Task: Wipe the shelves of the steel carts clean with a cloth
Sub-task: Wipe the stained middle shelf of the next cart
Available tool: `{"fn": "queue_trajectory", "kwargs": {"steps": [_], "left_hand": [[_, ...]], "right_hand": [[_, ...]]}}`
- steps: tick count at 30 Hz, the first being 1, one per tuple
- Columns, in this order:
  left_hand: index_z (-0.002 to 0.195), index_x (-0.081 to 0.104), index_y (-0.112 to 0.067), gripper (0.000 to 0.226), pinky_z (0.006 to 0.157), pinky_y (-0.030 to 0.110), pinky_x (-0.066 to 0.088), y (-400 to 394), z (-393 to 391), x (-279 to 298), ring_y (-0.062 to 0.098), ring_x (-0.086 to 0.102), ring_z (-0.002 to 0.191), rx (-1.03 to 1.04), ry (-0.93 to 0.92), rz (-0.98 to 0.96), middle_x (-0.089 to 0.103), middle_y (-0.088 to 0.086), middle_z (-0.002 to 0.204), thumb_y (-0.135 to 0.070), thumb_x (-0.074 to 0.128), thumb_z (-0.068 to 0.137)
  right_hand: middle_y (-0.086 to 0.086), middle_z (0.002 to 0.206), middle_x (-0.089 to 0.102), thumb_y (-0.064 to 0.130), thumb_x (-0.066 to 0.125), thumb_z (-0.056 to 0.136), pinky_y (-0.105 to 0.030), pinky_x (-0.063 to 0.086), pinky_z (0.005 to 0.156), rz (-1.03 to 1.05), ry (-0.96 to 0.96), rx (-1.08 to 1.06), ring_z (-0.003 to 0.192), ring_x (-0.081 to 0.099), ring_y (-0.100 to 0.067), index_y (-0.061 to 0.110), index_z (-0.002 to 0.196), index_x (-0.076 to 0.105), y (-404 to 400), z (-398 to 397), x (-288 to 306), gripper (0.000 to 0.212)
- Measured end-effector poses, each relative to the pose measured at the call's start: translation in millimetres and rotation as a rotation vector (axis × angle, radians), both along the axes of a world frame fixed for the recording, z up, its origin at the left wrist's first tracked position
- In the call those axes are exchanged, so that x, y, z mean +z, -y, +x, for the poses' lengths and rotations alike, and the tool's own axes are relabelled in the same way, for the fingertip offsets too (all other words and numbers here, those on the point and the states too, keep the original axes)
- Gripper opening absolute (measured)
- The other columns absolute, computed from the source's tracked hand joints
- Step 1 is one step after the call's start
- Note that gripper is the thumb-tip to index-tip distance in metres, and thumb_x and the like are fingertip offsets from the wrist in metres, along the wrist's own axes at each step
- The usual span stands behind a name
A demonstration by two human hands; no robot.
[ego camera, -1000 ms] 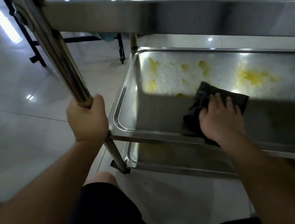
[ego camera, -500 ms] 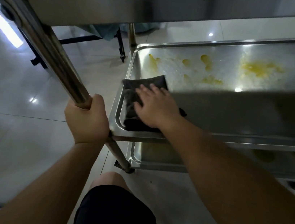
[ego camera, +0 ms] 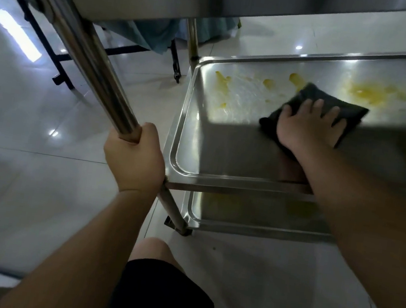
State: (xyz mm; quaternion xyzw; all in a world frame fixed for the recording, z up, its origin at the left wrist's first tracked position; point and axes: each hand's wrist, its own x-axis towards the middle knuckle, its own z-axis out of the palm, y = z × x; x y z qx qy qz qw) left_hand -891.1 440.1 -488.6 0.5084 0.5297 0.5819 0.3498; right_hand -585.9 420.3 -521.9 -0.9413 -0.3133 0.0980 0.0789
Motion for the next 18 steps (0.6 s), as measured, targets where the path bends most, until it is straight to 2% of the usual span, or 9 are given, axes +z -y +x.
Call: {"fn": "queue_trajectory", "kwargs": {"steps": [4,8,10,15,18], "left_hand": [[0.079,0.05,-0.009,0.025,0.053,0.053,0.048,-2,-1,-1,0.03,0.049,0.058,0.013,-0.008,0.01,0.047,0.019,0.069,-0.031,0.06,0.079],[0.078,0.05,-0.012,0.024,0.054,0.056,0.051,-4,-3,-4,0.031,0.051,0.058,0.02,-0.043,0.024,0.049,0.016,0.068,-0.034,0.061,0.079],[0.079,0.052,-0.011,0.025,0.056,0.056,0.053,-2,-4,-5,0.033,0.054,0.058,0.034,-0.063,0.026,0.052,0.016,0.068,-0.035,0.061,0.079],[0.081,0.051,-0.003,0.029,0.056,0.06,0.052,0,-5,-6,0.049,0.055,0.065,0.042,-0.067,0.037,0.051,0.032,0.074,-0.031,0.06,0.083],[0.081,0.045,0.004,0.036,0.055,0.057,0.048,0,-5,-4,0.05,0.051,0.063,0.017,-0.047,0.025,0.046,0.032,0.074,-0.029,0.059,0.081]], "right_hand": [[0.006,0.174,0.006,0.067,0.018,0.099,-0.057,0.0,0.125,0.024,-0.007,0.391,0.159,-0.001,-0.034,0.029,0.166,0.013,-58,-82,3,0.077],[0.008,0.173,0.008,0.067,0.018,0.1,-0.055,-0.001,0.125,0.061,0.002,0.694,0.159,0.001,-0.031,0.032,0.165,0.014,-78,-151,4,0.074],[0.01,0.173,0.01,0.067,0.017,0.1,-0.053,0.0,0.127,0.095,-0.014,0.785,0.16,0.002,-0.027,0.034,0.165,0.013,-63,-167,2,0.073],[0.015,0.17,0.017,0.073,0.012,0.097,-0.048,0.003,0.127,0.116,-0.018,0.998,0.159,0.008,-0.017,0.039,0.162,0.018,31,-161,-8,0.075],[0.018,0.17,0.018,0.076,0.005,0.095,-0.045,0.006,0.127,0.097,0.031,0.88,0.158,0.01,-0.013,0.042,0.161,0.018,69,-115,-10,0.075]]}}
